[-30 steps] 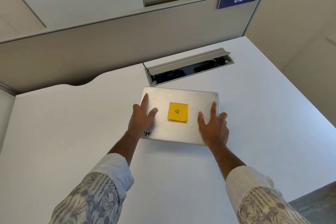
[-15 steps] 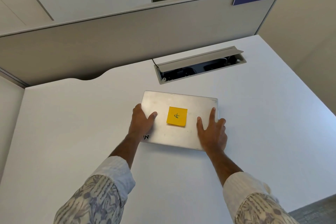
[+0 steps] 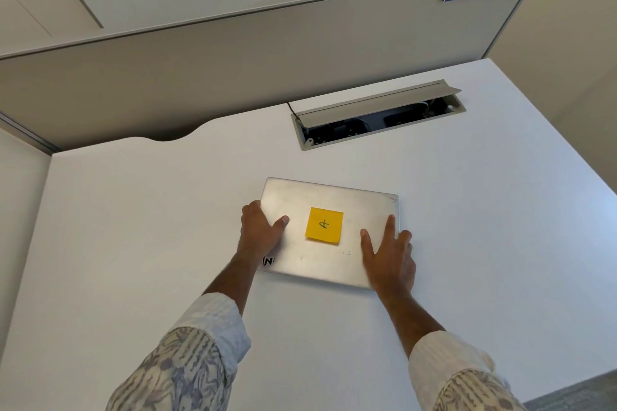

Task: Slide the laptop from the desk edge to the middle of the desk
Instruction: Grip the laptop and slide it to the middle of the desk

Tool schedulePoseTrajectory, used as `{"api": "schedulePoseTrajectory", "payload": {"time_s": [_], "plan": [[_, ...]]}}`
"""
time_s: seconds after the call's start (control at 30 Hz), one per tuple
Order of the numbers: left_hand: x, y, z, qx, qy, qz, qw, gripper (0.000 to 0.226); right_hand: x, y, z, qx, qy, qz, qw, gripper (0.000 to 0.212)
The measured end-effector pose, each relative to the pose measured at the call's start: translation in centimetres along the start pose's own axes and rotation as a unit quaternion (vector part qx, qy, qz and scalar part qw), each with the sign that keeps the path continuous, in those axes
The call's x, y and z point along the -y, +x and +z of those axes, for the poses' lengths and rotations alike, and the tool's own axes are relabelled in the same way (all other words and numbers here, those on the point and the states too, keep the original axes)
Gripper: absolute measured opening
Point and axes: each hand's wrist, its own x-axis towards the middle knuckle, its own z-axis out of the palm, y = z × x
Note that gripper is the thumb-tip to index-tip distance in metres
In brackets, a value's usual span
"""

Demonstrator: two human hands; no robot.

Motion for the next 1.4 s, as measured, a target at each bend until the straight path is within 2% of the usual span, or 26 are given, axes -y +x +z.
{"api": "schedulePoseTrajectory", "payload": {"time_s": [0.3, 0.67, 1.4], "plan": [[-0.05, 0.29, 0.08, -0.021, 0.038, 0.001, 0.999, 0.079, 0.36, 0.16, -0.42, 0.009, -0.017, -0.009, 1.0, 0.076], [-0.25, -0.04, 0.17, -0.039, 0.061, 0.003, 0.997, 0.07, 0.53, 0.46, -0.57, 0.027, -0.038, -0.016, 0.999, 0.076], [-0.48, -0.31, 0.61, -0.065, 0.06, 0.0, 0.996, 0.065, 0.96, 0.53, -0.55, 0.033, -0.061, -0.016, 0.997, 0.075]]}}
